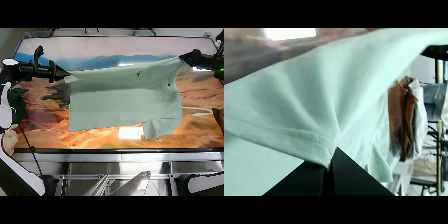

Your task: Fold the shirts.

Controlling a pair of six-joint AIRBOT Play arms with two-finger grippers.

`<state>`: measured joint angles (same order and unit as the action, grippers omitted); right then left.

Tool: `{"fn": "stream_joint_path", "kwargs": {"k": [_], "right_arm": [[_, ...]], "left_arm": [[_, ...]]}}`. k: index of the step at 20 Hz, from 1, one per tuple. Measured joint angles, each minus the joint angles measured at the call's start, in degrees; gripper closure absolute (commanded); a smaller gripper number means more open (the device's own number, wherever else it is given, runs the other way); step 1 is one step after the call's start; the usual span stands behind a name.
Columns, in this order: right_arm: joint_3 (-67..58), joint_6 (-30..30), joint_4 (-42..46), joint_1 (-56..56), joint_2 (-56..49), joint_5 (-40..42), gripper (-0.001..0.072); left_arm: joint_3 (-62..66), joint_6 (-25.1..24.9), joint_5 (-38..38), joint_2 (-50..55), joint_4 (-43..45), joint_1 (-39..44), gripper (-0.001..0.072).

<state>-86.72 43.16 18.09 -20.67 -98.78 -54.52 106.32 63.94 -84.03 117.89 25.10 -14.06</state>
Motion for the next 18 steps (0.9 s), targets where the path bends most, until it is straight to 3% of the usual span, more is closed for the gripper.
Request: {"fn": "stream_joint_path", "kwargs": {"k": [8,14,15,16,17,18], "right_arm": [[3.9,0.7,11.9,-1.9,-5.2,-9.1,0.0696],[7.2,3.5,21.2,-2.3,-6.0,-10.3,0.0695],[7.3,3.8,22.1,-2.4,-6.0,-10.3,0.0668],[7.5,4.0,22.6,-2.4,-6.1,-10.4,0.0475],[7.5,4.4,23.1,-2.4,-6.0,-10.6,0.0353],[7.6,4.9,23.5,-2.6,-5.9,-11.4,0.0346]], "left_arm": [[0.0,-1.5,0.0,5.4,1.6,-0.2,0.0702],[0.0,1.6,-4.1,6.4,12.1,1.2,0.0688],[0.0,1.7,-4.9,6.5,13.0,1.4,0.0524],[0.0,2.1,-5.8,6.6,13.8,1.6,0.0340],[0.0,2.8,-7.1,6.6,14.3,1.6,0.0166],[0.0,3.5,-8.8,6.6,14.6,1.5,0.0126]]}}
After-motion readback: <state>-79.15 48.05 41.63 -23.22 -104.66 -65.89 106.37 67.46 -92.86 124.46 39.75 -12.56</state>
